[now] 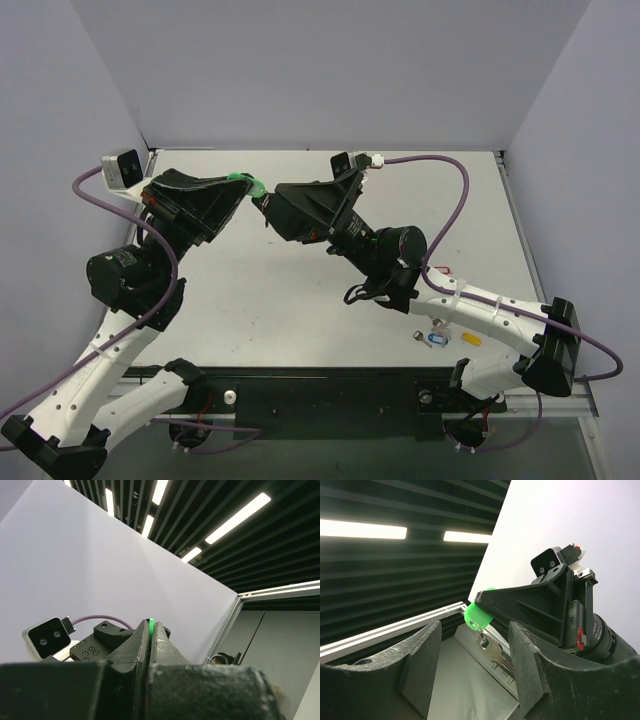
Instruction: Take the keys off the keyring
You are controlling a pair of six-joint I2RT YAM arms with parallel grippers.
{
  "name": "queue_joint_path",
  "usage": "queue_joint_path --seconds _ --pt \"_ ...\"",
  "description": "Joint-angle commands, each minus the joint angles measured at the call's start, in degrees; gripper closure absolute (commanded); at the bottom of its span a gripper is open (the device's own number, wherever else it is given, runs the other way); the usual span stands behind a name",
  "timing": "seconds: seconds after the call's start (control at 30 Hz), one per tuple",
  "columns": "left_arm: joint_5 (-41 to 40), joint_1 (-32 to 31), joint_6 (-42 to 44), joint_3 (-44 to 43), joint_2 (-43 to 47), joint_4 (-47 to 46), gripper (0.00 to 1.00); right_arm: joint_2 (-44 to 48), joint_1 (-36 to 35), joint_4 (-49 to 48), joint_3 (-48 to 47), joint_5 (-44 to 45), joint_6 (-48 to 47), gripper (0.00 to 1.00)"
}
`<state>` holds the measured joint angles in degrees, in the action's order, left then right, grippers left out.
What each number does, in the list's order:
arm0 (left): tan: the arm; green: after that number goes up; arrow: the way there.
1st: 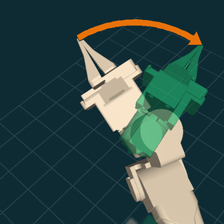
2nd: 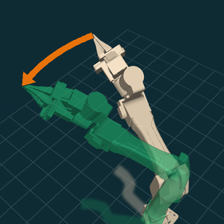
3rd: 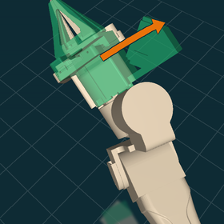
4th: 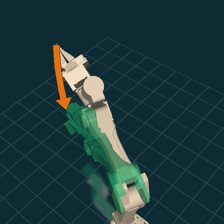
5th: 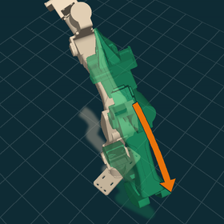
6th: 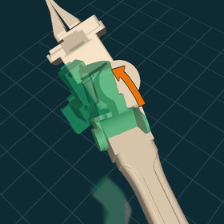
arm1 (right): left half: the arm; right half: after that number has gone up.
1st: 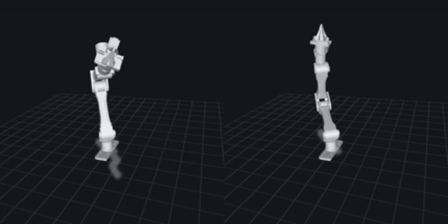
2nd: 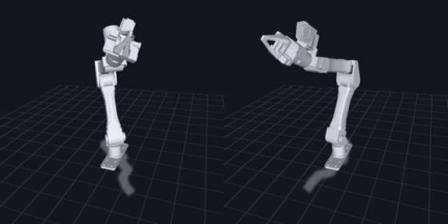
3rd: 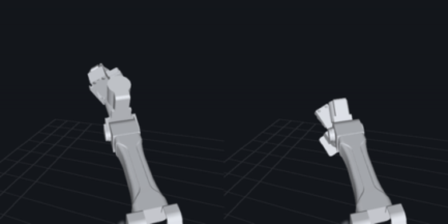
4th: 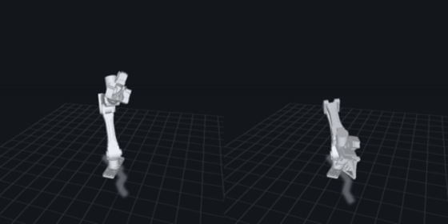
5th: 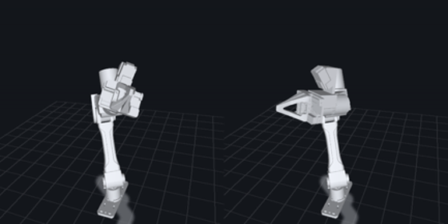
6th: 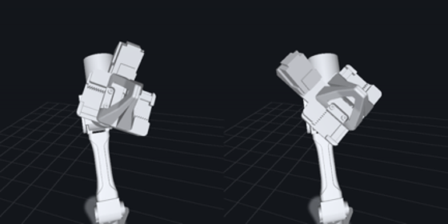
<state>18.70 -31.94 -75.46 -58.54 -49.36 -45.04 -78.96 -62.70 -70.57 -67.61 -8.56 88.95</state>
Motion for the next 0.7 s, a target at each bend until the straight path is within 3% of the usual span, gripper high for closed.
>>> queue_joint_path --seconds 0.0,0.67 --pt "-2.5 -0.3 2.2 -2.4 1.5 1.8 1.00 2.3 -0.6 -14.1 -0.4 0.2 0.4 0.50" --pt "-5.2 -0.3 2.7 -1.2 2.3 3.6 1.00 2.8 -1.1 -14.1 0.6 0.0 0.2 0.66"
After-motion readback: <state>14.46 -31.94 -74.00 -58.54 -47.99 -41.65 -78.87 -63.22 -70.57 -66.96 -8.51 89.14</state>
